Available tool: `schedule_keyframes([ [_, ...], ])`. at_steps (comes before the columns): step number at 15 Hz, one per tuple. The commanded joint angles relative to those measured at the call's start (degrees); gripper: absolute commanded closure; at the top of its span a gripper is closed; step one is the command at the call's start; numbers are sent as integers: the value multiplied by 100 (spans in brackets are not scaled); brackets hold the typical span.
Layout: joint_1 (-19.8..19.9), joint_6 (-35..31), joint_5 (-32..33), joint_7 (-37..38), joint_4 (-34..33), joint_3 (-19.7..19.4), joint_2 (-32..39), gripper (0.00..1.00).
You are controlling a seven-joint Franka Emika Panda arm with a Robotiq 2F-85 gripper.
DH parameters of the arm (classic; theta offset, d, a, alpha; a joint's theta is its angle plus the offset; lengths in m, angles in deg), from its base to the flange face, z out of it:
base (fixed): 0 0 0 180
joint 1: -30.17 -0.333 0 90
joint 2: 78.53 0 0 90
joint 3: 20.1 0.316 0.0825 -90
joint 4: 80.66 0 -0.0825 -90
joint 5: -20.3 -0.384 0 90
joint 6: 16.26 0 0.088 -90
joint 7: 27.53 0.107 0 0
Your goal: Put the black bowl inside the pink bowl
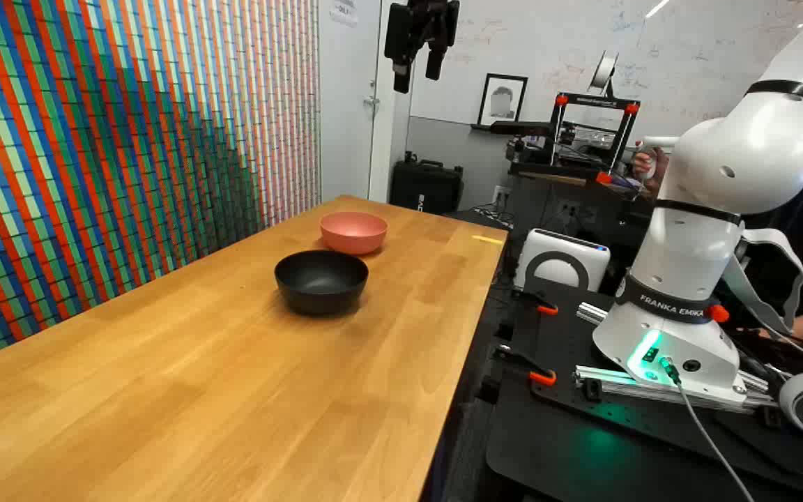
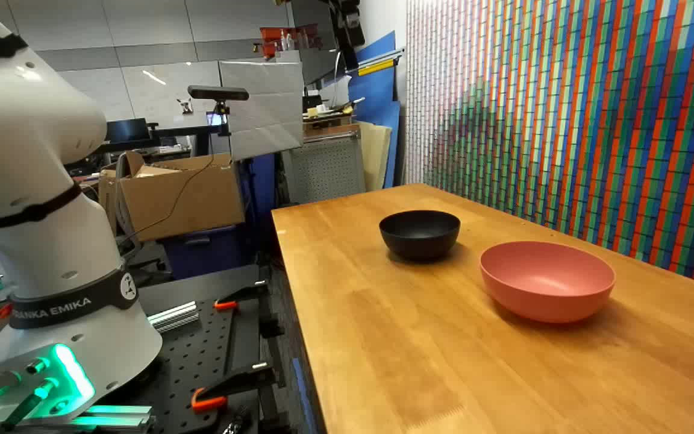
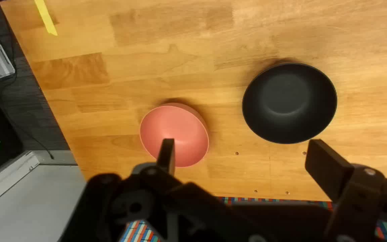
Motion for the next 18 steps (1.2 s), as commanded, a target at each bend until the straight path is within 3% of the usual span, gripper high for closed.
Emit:
schedule_keyframes([
  [1,-193,20,78,67,-23,-157,33,0],
  [9,-204,-268,152,155,3,-151,131,0],
  [15,-830,-1422,-1249,-40,156,-176,429,0],
  [18,-1077,-2000,-1515,-11,372,-56,628,0],
])
